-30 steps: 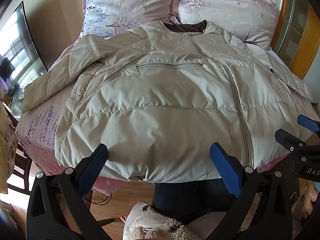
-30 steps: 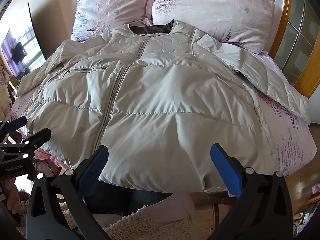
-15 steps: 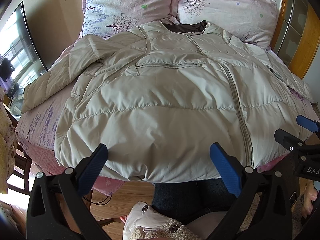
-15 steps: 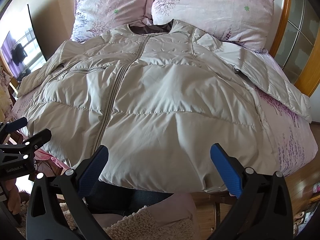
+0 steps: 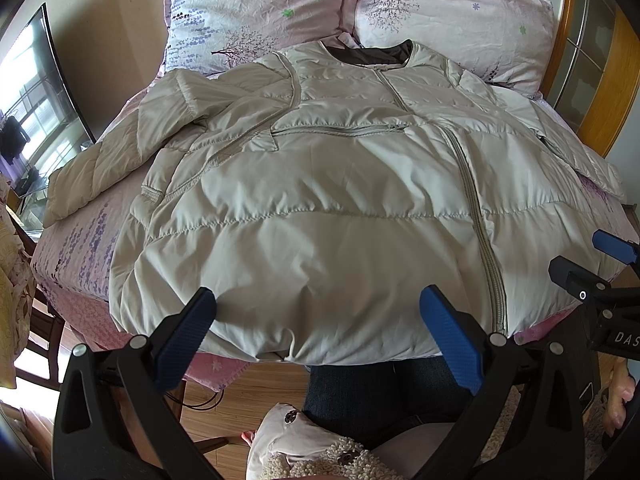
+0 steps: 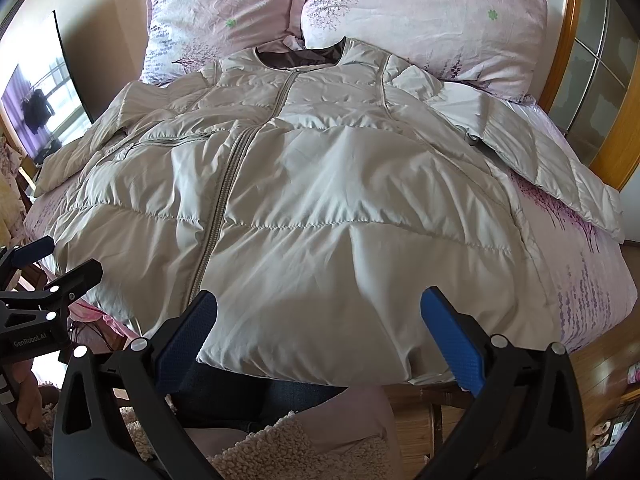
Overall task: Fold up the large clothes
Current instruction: 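Reach the right gripper to the jacket sleeve and close on its cuff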
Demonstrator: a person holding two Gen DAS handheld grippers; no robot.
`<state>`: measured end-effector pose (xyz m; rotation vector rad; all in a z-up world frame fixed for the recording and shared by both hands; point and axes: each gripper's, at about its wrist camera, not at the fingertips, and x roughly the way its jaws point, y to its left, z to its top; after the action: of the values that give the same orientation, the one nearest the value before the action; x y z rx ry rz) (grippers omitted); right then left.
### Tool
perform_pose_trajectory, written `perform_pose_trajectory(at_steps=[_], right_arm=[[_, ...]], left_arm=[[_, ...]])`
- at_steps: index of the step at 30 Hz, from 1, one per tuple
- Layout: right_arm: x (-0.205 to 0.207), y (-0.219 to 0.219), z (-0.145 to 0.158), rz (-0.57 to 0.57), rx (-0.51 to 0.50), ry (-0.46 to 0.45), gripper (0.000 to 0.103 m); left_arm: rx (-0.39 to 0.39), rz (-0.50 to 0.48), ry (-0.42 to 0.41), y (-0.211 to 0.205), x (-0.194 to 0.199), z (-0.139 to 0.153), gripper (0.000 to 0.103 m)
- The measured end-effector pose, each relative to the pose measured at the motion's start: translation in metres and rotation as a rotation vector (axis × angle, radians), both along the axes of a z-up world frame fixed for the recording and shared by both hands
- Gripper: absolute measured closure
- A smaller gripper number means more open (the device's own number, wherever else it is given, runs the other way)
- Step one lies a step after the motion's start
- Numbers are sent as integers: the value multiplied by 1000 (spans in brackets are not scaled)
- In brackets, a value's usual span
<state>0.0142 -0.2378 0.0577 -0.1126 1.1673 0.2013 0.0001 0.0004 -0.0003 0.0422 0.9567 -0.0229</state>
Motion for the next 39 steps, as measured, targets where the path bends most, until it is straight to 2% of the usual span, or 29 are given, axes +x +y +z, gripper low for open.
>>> perform_pose_trajectory(at_steps=[6, 11, 14, 21, 24, 28, 29, 31, 33, 34, 36, 39], right_arm=[[7, -10, -2, -33, 48, 5, 1], [25, -35, -9, -95, 207, 35, 1], [35, -57, -11, -157, 308, 21, 1], [66, -132, -12, -401, 430, -49, 1], [80, -177, -20, -555, 475, -43, 1], [86, -247, -37, -792, 591, -44, 2], [89, -268, -42, -854, 617, -44, 4], [90, -292, -52, -946, 654, -47, 13], [88, -318, -63, -1043, 676, -44, 17], [88, -328, -67, -1076, 685, -46, 20], [87, -348, -73, -1135, 702, -56, 26], [90, -370, -73, -1187, 690, -94, 29]], left_arm=[[-22, 8, 11, 5, 4, -3, 2], [-52, -7, 19, 8, 11, -5, 2], [-66, -25, 22, 7, 16, -1, 2], [-110, -55, 35, 9, 42, 4, 2], [-123, -55, 45, 13, 60, 6, 2], [-147, -25, 35, 22, 84, 11, 2], [-165, -11, 24, 25, 88, 12, 2], [-286, -10, -27, 37, 96, 15, 2], [-399, -20, -54, 46, 104, 17, 2], [-417, -22, -46, 47, 110, 17, 2], [-386, -27, -33, 43, 121, 19, 2], [-371, -55, -34, 40, 136, 23, 2]])
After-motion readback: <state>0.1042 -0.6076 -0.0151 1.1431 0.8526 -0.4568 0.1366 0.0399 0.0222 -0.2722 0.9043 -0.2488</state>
